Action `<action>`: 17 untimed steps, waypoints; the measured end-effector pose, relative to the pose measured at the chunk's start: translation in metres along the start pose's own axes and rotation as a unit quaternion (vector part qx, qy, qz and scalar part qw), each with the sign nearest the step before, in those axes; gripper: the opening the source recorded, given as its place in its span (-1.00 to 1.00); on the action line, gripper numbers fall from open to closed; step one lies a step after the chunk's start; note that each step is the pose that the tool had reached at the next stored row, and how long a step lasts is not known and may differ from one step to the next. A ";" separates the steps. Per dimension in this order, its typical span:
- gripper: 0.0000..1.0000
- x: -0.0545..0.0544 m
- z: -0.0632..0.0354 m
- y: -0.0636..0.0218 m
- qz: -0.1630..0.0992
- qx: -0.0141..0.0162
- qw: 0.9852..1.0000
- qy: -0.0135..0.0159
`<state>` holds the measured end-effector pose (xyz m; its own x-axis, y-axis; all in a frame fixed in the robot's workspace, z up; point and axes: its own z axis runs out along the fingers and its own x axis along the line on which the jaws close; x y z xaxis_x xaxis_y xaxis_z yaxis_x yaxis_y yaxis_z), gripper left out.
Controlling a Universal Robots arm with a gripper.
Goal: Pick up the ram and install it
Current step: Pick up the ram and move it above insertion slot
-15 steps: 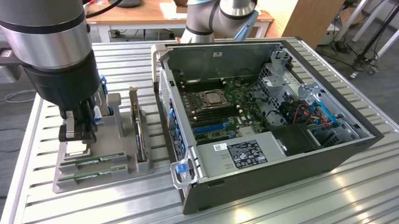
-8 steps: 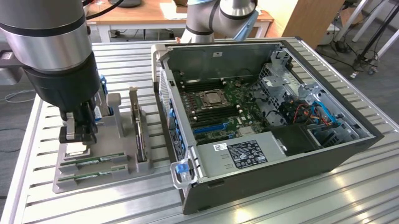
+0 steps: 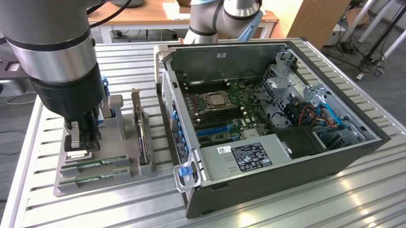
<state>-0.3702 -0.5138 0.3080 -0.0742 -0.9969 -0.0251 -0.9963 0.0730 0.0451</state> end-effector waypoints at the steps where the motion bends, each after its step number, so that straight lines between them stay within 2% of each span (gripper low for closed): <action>1: -0.40 0.000 0.0017 -0.0001 0.000 0.000 1.000 0.000; 3: -0.40 0.000 0.0044 -0.0002 0.000 0.000 1.000 0.000; 12: -0.40 0.004 0.0048 -0.0004 0.000 0.000 1.000 0.000; 17: -0.40 0.005 0.0121 -0.0009 0.000 0.000 1.000 0.000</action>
<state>-0.3702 -0.5185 0.2958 -0.0742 -0.9969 -0.0251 -0.9963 0.0730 0.0451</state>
